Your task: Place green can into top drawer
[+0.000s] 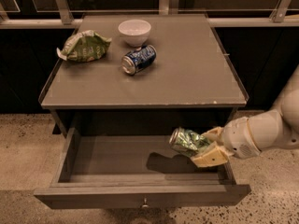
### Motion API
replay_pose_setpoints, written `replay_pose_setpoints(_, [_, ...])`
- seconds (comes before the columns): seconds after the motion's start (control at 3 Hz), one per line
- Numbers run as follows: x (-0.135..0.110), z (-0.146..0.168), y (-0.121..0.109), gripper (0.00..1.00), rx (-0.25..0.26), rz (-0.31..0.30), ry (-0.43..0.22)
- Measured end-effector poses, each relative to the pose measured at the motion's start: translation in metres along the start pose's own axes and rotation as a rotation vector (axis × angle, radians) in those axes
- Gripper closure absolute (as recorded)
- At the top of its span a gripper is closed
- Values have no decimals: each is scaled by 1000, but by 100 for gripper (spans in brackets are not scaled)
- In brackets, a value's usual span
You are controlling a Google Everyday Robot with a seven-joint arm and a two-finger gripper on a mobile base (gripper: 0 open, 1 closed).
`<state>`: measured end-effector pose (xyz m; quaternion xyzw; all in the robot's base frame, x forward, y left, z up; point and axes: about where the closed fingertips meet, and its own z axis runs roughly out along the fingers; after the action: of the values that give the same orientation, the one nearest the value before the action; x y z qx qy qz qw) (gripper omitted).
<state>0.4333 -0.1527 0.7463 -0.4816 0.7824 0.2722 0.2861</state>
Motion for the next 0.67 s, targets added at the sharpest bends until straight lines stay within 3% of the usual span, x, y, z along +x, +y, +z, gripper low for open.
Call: replay_pose_setpoints(0.67, [54, 57, -28, 100, -29, 107, 70])
